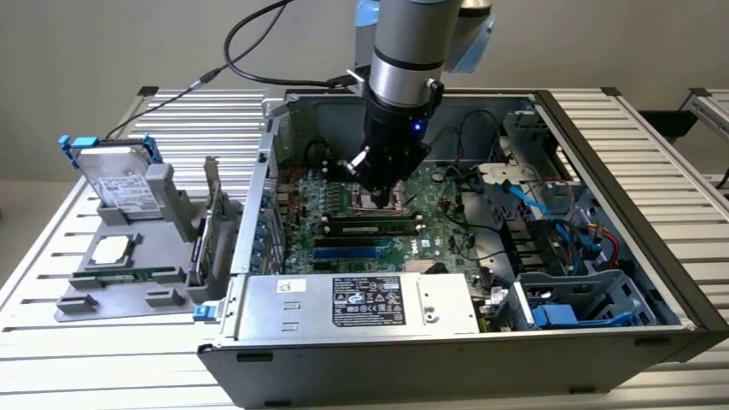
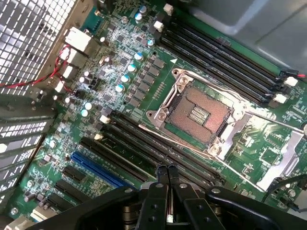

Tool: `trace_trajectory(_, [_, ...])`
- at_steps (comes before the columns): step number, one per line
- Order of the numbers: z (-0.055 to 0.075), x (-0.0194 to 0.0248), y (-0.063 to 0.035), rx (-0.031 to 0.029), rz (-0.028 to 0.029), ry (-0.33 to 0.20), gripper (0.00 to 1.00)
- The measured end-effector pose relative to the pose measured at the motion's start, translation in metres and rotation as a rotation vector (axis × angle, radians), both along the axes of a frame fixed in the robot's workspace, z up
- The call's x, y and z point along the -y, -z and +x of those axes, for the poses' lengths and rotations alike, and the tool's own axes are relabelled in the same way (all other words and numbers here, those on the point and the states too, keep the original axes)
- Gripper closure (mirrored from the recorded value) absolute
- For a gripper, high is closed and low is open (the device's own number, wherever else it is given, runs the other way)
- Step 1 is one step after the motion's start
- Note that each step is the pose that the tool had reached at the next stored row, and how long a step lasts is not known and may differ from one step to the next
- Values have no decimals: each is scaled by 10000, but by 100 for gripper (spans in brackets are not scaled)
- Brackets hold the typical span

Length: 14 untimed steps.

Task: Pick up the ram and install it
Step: 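Press down the ram until it locks into place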

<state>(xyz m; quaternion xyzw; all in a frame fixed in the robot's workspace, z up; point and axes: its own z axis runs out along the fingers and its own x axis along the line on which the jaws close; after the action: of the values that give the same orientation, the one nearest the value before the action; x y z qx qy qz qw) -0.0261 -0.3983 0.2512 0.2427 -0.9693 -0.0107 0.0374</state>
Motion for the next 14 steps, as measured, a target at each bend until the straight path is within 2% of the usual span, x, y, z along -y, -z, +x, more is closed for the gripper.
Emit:
trace_trajectory(2, [0, 0, 1, 0, 0, 468, 90])
trace_trajectory(14, [0, 0, 10, 0, 1, 2497, 90])
